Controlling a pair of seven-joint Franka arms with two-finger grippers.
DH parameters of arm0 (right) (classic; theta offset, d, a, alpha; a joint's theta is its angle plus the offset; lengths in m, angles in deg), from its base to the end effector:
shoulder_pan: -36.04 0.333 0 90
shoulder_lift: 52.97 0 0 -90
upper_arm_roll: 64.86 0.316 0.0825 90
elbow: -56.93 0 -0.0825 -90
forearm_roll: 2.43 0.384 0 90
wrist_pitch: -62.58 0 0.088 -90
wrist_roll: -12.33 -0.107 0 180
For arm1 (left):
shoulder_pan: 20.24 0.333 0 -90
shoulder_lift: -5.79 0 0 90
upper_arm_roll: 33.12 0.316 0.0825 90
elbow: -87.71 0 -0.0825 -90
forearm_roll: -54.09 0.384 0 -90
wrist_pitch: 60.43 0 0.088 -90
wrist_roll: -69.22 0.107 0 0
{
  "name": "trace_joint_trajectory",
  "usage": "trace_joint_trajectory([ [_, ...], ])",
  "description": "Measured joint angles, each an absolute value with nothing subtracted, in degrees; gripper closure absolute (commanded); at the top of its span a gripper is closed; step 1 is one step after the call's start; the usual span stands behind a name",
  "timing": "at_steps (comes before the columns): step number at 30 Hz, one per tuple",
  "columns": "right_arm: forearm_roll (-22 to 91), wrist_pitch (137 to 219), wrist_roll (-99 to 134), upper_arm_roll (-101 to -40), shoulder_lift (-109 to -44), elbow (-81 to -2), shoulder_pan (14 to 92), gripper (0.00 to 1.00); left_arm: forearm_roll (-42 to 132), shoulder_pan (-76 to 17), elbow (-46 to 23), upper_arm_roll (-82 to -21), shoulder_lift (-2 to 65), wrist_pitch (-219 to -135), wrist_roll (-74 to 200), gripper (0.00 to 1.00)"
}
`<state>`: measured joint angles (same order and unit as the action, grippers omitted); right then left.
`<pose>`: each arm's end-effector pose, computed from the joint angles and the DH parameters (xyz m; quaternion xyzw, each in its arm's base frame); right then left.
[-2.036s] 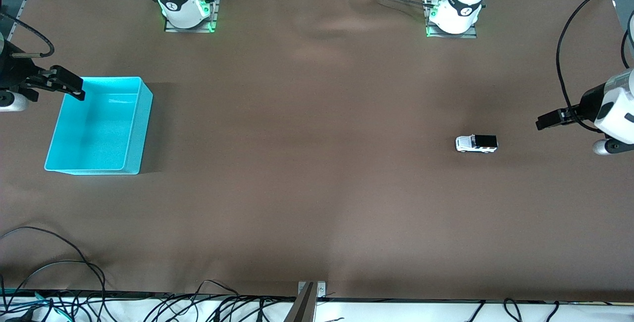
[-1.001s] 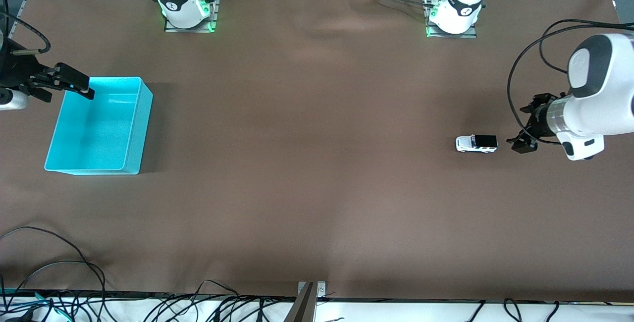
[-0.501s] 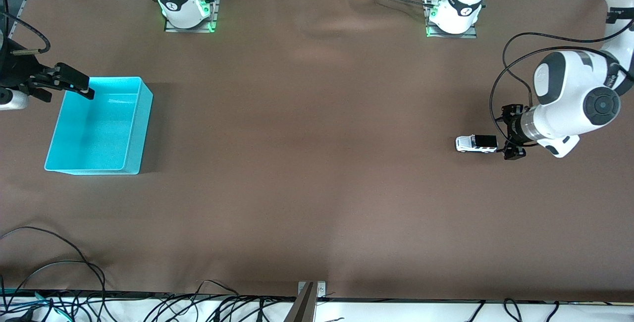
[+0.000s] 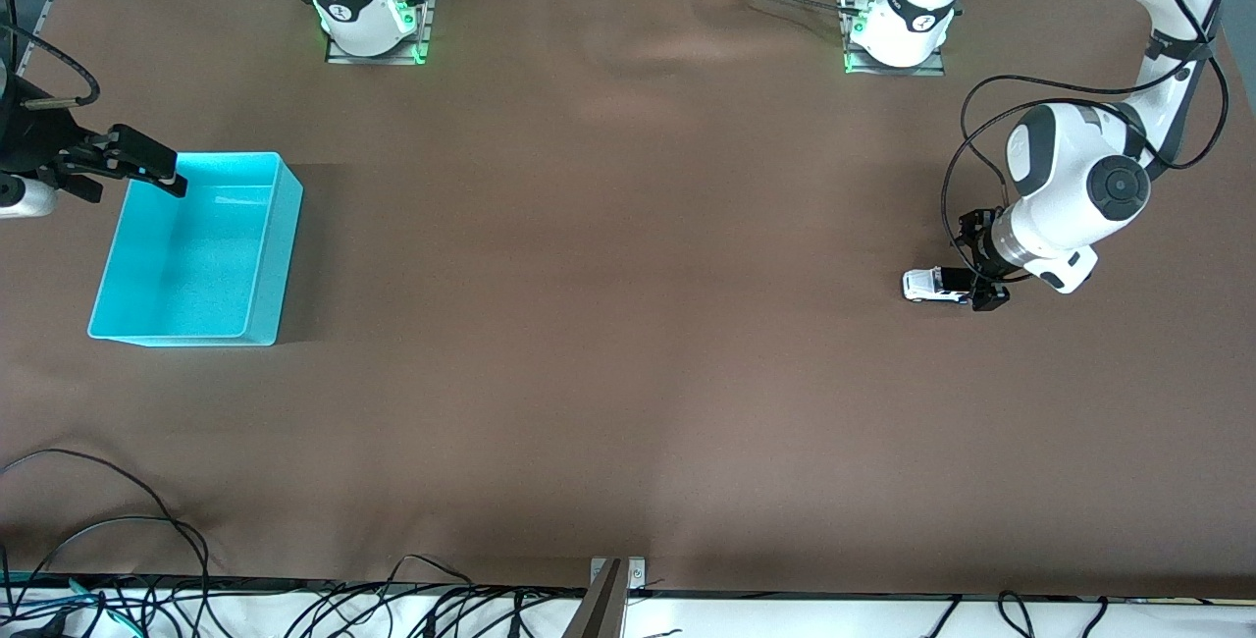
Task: Wind and store white jeep toy
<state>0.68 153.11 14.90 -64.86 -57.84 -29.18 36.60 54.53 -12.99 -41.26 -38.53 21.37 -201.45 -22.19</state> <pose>0.5815 0.0114 0.6092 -0.9993 -0.0269 0.0034 0.0272 0.5354 0.0166 0.2387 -0.6877 -0.7253 0.0287 0.0139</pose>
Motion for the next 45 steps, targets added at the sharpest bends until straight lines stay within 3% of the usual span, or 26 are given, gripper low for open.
trace_joint_trajectory([
  [10,0.68,153.11,14.9,-64.86,-57.84,-29.16,36.59,0.0,55.38,-12.97,-41.67,-38.49,24.83,-205.69,-22.09,0.05],
  [13,0.68,153.11,14.9,-64.86,-57.84,-29.16,36.6,0.0,56.81,-12.97,-41.68,-38.49,25.84,-206.43,-22.09,0.13],
  [16,0.68,153.11,14.89,-64.86,-57.84,-29.16,36.59,0.0,58.22,-12.98,-41.68,-38.49,26.67,-206.88,-22.09,0.29],
  [21,0.68,153.11,14.89,-64.86,-57.84,-29.16,36.59,0.0,58.72,-12.98,-41.68,-38.49,27.2,-207.15,-22.09,0.71],
  [25,0.68,153.11,14.89,-64.86,-57.84,-29.16,36.59,0.0,58.75,-12.97,-41.6,-38.49,27.2,-207.39,-22.07,0.91],
  [45,0.68,153.11,14.89,-64.87,-57.84,-29.16,36.59,0.0,58.75,-17.48,-39.85,-38.94,26.92,-206.96,-30.43,0.95],
])
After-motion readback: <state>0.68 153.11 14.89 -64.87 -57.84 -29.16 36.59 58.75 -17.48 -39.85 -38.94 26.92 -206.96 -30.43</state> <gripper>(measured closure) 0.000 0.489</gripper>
